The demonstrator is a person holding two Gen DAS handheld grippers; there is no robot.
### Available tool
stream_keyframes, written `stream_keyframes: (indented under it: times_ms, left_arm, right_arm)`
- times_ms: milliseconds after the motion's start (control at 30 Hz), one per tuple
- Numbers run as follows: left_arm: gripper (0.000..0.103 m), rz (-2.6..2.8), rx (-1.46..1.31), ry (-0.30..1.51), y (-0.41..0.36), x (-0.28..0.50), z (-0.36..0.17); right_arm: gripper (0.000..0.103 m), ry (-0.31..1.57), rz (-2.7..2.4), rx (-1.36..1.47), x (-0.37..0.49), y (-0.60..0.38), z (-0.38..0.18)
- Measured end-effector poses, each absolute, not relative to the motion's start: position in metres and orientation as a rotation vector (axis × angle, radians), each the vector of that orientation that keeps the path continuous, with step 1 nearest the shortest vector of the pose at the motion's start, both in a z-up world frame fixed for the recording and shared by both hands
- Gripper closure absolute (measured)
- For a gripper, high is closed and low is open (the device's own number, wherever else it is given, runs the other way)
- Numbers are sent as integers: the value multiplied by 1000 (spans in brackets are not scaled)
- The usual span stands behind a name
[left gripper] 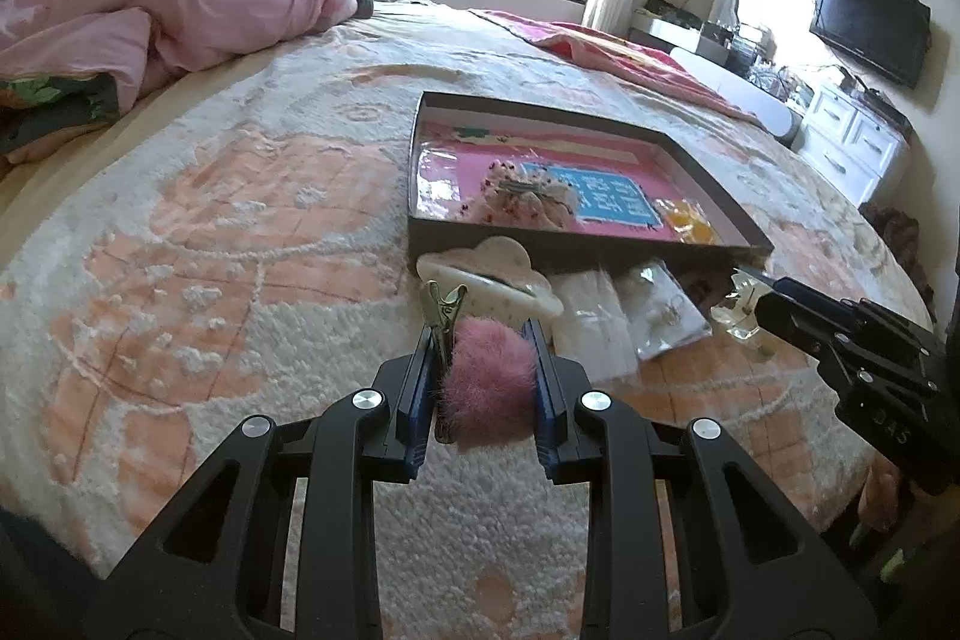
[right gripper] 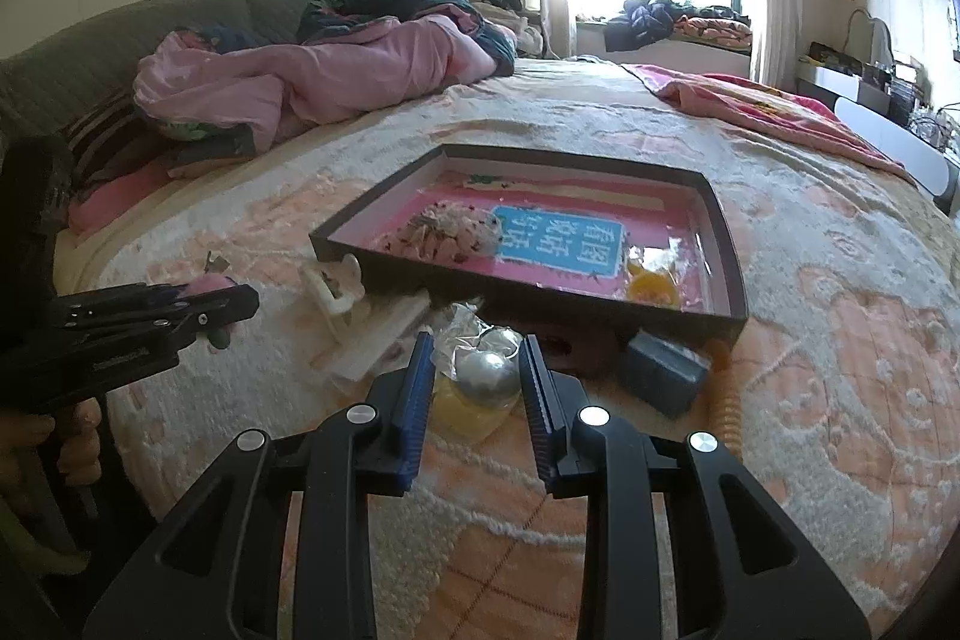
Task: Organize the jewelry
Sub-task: 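Carry the pom-pom keychain and the pearl bag over the tray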
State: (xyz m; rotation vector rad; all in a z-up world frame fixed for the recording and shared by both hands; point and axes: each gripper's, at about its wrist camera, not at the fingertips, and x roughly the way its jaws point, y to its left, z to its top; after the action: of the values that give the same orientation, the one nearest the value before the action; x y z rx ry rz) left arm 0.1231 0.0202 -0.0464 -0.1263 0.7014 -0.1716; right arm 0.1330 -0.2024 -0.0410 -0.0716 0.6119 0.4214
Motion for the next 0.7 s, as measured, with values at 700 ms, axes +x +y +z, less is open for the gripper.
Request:
stream_keyframes:
  times_ms: [700]
  left_arm:
    - [83,-181,-157,656,13,168,-20]
  right_arm:
    - [76,551,403,-41,171,-218,-16]
